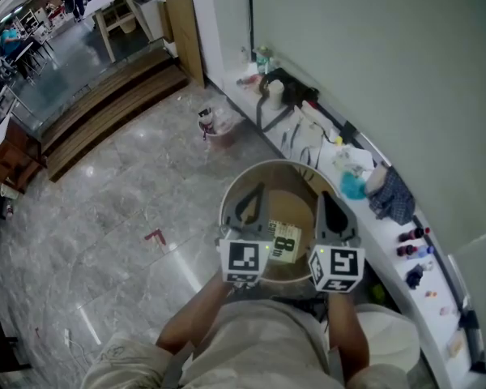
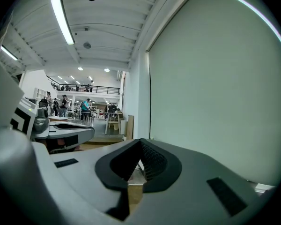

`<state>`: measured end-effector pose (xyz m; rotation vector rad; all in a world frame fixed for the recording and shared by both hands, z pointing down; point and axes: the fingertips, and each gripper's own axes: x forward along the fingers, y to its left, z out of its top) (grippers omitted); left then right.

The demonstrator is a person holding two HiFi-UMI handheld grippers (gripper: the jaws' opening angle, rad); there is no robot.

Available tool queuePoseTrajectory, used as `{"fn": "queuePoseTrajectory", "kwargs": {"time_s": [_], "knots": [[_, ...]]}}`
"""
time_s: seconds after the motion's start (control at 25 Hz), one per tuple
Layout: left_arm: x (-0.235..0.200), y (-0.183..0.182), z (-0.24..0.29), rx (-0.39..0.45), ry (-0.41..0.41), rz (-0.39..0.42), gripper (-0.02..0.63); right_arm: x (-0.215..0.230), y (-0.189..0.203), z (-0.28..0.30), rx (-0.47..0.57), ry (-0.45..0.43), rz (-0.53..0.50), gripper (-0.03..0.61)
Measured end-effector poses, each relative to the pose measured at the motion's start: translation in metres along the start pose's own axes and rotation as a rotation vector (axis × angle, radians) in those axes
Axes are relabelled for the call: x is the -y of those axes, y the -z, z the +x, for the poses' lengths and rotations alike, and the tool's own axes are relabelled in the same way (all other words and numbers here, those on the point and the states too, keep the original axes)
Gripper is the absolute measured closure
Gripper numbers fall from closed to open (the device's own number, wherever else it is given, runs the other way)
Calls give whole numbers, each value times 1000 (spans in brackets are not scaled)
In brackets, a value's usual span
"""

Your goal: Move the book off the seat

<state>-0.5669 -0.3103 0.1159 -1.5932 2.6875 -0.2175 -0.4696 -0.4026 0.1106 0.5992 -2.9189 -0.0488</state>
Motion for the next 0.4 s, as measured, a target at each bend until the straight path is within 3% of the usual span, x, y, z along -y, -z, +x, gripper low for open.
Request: {"fn": "queuePoseTrajectory", "kwargs": {"time_s": [0.4], "knots": [[0,2,-1,-6,-5,-5,611,0,3,-1,-10,6,2,575]]}}
